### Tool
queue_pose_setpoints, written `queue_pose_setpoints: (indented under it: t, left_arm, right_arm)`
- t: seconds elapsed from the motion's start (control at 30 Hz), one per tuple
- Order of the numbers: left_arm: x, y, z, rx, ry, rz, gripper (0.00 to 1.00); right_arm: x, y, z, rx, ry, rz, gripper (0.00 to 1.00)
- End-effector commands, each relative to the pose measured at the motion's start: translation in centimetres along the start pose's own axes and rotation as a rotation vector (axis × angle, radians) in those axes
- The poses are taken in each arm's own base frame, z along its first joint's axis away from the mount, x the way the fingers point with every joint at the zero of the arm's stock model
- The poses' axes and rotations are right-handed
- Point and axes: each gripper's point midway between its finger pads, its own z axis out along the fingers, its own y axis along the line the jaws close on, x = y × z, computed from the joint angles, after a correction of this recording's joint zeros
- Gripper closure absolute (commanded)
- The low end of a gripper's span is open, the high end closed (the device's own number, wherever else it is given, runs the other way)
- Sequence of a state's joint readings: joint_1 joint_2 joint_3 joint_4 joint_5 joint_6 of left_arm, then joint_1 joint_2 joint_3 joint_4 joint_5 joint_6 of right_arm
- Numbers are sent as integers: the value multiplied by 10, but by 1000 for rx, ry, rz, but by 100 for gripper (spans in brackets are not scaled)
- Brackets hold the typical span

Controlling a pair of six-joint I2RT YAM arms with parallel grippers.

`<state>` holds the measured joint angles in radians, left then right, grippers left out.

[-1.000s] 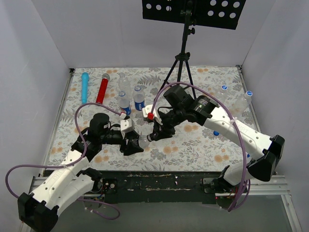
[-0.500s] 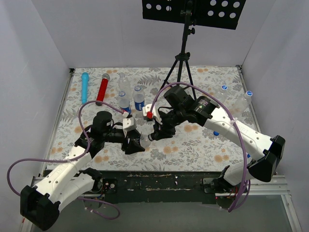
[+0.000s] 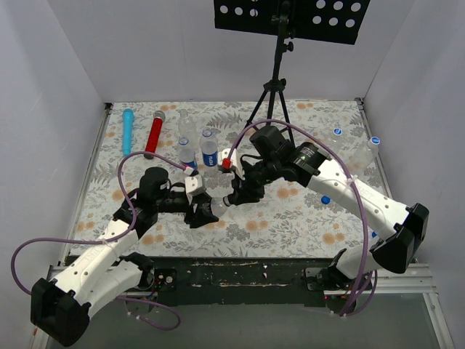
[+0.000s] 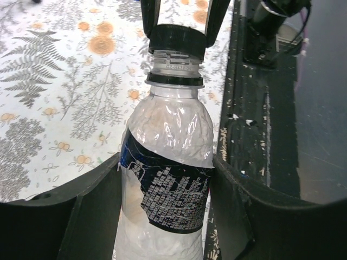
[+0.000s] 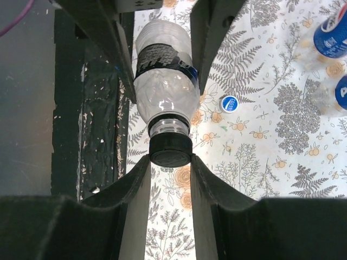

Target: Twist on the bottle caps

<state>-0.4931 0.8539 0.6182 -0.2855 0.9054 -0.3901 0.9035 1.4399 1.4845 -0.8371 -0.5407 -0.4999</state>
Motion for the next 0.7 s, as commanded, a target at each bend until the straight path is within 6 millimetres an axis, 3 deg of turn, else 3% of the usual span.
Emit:
queue_pose_setpoints:
  t: [0.0, 0.2, 0.3, 0.5, 0.67]
  left_arm:
    - [-6, 17, -2, -100, -31, 47, 100]
    - [0, 27, -1, -148, -13, 36, 100]
    - [3, 42, -5, -242, 4, 12, 100]
    - [4, 93, -36, -614, 7, -34, 100]
    - [-10, 108, -66, -812, -79, -19, 100]
  right_arm:
    - [1, -17, -6, 51, -52, 63, 99]
    - [9, -22, -5, 52, -57, 91, 99]
    - [22, -34, -5, 102, -17, 149, 99]
    - [86, -73, 6, 305, 225, 365, 99]
    - [148, -81, 17, 403, 441, 508, 99]
